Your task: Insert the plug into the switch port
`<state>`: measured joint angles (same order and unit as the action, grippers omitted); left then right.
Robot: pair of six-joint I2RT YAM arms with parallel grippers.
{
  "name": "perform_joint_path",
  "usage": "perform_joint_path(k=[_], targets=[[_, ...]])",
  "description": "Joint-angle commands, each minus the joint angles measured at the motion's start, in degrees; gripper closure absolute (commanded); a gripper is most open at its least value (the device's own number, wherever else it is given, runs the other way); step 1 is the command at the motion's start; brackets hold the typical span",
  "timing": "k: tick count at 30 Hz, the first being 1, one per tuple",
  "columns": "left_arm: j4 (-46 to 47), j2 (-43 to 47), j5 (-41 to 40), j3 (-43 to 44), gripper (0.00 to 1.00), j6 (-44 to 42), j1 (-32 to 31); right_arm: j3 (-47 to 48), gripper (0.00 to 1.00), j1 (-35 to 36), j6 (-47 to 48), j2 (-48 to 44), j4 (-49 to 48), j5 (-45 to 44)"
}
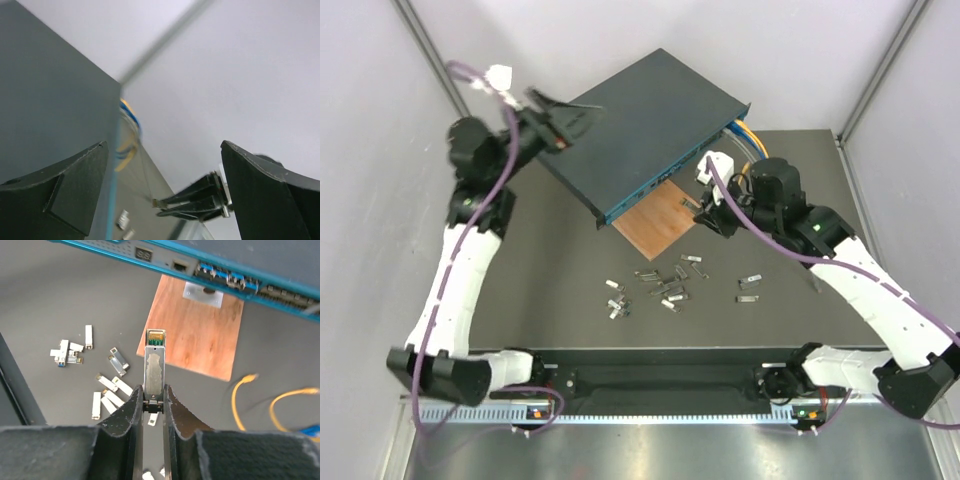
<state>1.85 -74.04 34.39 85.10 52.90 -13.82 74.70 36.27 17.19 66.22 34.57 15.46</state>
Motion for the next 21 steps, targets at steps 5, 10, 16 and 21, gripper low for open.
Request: perform_joint_path(k=[5, 10, 16, 21], targets=[[-3.50, 15.49, -6.96, -10.82, 0.01, 2.73, 18.56, 3.17, 1.00, -0.41, -11.55, 4.35, 0.76, -6.14], [-7.73, 22.88, -8.38, -21.53, 0.01, 6.59, 24.80, 7.57, 1.00, 0.03, -15.69, 9.45, 2.96, -9.04], [-5.19, 22.80, -4.16, -29.72, 0.01, 9.05, 25.51, 7.57, 1.00, 0.29, -16.66, 10.16, -0.02, -11.33], [4.38, 18.68, 2.25, -33.15, 0.01, 12.31, 25.16, 8.80, 1.00, 0.99, -16.84, 12.00, -0.11, -11.42]])
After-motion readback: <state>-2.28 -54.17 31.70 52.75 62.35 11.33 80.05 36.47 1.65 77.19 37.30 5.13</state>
